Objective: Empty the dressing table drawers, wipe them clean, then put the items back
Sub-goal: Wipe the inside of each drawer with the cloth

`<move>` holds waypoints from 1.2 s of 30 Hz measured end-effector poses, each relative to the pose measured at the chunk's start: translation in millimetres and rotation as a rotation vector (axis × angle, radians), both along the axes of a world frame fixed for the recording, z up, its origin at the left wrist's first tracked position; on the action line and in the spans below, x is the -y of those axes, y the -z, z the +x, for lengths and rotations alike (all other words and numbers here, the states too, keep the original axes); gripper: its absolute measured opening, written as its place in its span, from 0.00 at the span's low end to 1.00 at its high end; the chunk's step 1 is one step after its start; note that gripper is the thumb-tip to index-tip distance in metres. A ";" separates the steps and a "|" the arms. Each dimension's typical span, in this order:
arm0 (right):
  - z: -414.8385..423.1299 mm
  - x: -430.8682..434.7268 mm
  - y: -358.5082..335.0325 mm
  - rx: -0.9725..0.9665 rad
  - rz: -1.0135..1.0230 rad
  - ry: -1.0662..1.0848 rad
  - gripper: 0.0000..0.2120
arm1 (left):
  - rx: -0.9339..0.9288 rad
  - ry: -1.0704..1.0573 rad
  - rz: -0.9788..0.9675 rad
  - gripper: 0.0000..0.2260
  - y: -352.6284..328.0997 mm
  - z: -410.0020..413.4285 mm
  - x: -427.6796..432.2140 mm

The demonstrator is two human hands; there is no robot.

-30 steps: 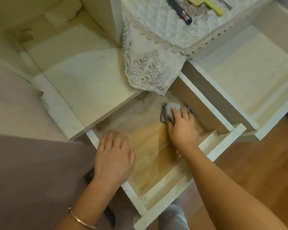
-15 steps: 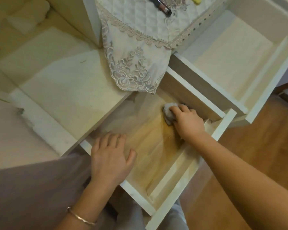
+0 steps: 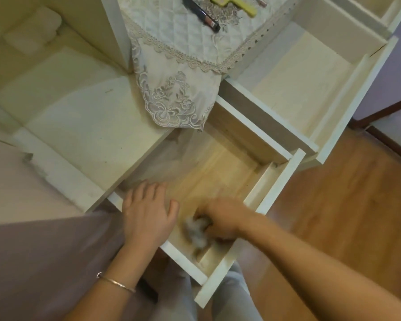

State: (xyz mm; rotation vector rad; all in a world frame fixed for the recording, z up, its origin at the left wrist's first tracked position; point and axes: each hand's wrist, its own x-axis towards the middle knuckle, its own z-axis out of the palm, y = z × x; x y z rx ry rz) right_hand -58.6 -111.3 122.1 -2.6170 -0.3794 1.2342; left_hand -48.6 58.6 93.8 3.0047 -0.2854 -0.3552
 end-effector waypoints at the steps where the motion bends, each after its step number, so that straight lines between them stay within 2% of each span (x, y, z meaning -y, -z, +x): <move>1: -9.0 -13.5 -2.8 -0.026 0.034 -0.081 0.19 | 0.000 -0.006 -0.004 0.23 0.0 0.6 0.7; 4: -10.8 -14.8 -8.9 -0.034 0.035 -0.155 0.19 | 0.007 -0.006 -0.007 0.23 0.0 1.3 1.1; 9: 31.6 61.1 -9.8 0.075 -0.205 0.034 0.15 | 0.011 0.017 -0.002 0.24 -3.0 0.7 0.6; 11: 38.5 73.3 -11.4 0.084 -0.226 0.059 0.15 | 0.008 0.007 0.002 0.24 -3.1 -0.3 0.9; 15: 21.6 52.6 -11.5 0.028 -0.069 -0.057 0.15 | 0.034 -0.039 -0.007 0.23 -3.0 -0.9 2.5; 18: 11.6 27.0 -11.9 -0.131 0.135 -0.167 0.18 | 0.086 -0.108 -0.020 0.22 -3.7 -6.0 5.1; 21: 14.2 20.9 -15.5 -0.246 0.255 -0.209 0.21 | 0.092 -0.255 -0.059 0.22 -4.2 -33.7 16.1; 23: 29.3 39.6 -18.4 -0.274 0.214 -0.220 0.20 | 0.078 -0.377 -0.093 0.26 -3.2 -58.2 29.5; 25: 55.7 70.8 -23.1 -0.243 0.070 -0.245 0.18 | 0.044 -0.484 -0.108 0.29 -2.4 -74.4 41.8; 27: 81.0 102.2 -30.6 -0.184 -0.073 -0.246 0.17 | 0.033 -0.551 -0.096 0.29 -1.9 -79.9 49.6; 29: 92.0 119.3 -35.9 -0.109 -0.133 -0.293 0.16 | 0.026 -0.595 -0.092 0.26 -1.3 -83.6 53.9; 32: 77.1 110.4 -38.6 -0.060 -0.076 -0.401 0.16 | 0.019 -0.686 -0.131 0.27 -3.5 -97.5 64.0; 36: 39.7 62.0 -31.4 -0.109 0.179 -0.424 0.16 | 0.015 -0.754 -0.212 0.28 -4.5 -106.4 74.5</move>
